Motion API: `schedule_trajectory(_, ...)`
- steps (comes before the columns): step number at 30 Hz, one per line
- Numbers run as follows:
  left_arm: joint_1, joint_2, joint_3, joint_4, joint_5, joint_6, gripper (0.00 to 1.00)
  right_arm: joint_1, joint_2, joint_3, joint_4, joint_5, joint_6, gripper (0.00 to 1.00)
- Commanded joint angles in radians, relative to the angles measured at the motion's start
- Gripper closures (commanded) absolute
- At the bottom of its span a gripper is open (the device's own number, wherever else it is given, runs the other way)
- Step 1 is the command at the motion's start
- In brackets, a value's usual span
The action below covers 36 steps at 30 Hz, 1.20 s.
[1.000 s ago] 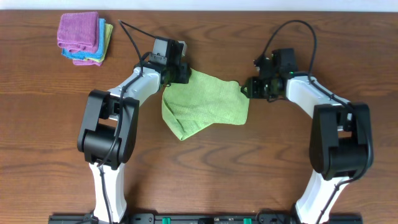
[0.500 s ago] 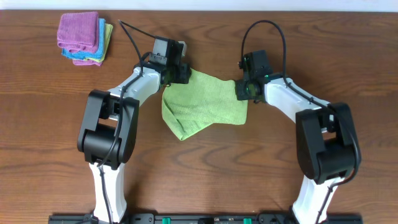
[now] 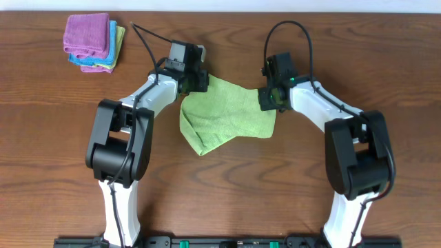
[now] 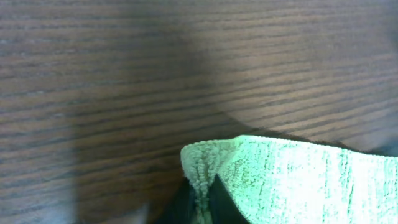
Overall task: Fold the cloth
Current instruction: 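Grasp the cloth's top-right corner with the right gripper, then lift both top corners and stretch the cloth apart between grippers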
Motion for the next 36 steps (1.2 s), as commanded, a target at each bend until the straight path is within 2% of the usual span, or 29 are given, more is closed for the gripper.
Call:
schedule_trajectory(1,0.021,-0.024,0.048,-0.012,0.0,-0.017,0.94,-0.006,0.06,0.046,-0.083,0.076,-0.002,0.99)
schedule_trajectory(11,0.031,-0.247,0.074,-0.011,-0.01,-0.006,0.95,-0.006,-0.029,0.317,-0.264,0.103,-0.038,0.99)
schedule_trajectory(19,0.031,-0.445,0.074,0.017,-0.038,0.041,0.95,-0.007,-0.143,0.468,-0.285,0.106,-0.098,0.99)
schedule_trajectory(27,0.03,-0.476,0.074,-0.1,-0.041,0.039,0.95,-0.006,-0.166,0.537,-0.385,0.106,-0.104,0.99)
schedule_trajectory(30,0.029,-0.537,0.074,-0.171,-0.018,0.022,0.94,-0.005,-0.219,0.552,-0.431,0.105,-0.104,0.99)
schedule_trajectory(33,0.029,-0.578,0.074,-0.191,-0.195,0.024,0.94,-0.005,-0.253,0.553,-0.43,0.104,-0.175,0.99)
schedule_trajectory(36,0.027,-0.648,0.075,-0.209,-0.013,0.027,0.94,-0.005,-0.306,0.566,-0.486,0.101,-0.115,0.99)
